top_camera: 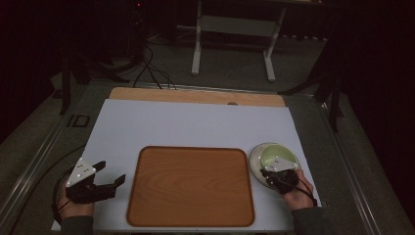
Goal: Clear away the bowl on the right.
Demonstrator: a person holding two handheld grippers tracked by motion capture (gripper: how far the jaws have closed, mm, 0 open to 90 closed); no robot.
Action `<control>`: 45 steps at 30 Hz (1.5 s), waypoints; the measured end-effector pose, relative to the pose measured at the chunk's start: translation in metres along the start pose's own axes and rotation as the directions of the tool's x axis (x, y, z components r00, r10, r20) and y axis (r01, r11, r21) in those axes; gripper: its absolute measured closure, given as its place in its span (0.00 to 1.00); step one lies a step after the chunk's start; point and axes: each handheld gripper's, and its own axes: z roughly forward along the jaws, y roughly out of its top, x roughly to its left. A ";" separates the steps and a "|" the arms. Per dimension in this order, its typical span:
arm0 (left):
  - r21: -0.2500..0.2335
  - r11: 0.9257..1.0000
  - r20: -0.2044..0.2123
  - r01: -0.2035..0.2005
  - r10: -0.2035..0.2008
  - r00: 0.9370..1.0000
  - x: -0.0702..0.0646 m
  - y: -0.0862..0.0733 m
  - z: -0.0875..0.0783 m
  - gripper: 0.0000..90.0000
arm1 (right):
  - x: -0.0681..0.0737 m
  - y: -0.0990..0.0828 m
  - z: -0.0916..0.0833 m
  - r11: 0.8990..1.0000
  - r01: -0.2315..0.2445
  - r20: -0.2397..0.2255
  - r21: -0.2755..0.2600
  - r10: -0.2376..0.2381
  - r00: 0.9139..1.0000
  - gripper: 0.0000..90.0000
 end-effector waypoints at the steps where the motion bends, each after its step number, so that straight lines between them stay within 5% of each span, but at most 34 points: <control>1: 0.001 1.000 0.000 0.001 -0.001 1.000 0.000 0.000 0.000 0.17 | 0.000 0.000 0.000 1.000 0.008 0.002 -0.004 -0.008 1.000 0.92; 27: -0.008 1.000 -0.001 0.017 -0.017 1.000 0.003 0.000 -0.001 0.17 | 0.006 0.020 -0.010 0.994 0.083 0.001 -0.068 -0.083 0.997 0.92; 45: -0.016 1.000 -0.003 0.017 -0.017 1.000 0.003 0.000 -0.001 0.17 | 0.022 0.043 -0.020 0.980 0.165 -0.006 -0.114 -0.167 0.986 0.92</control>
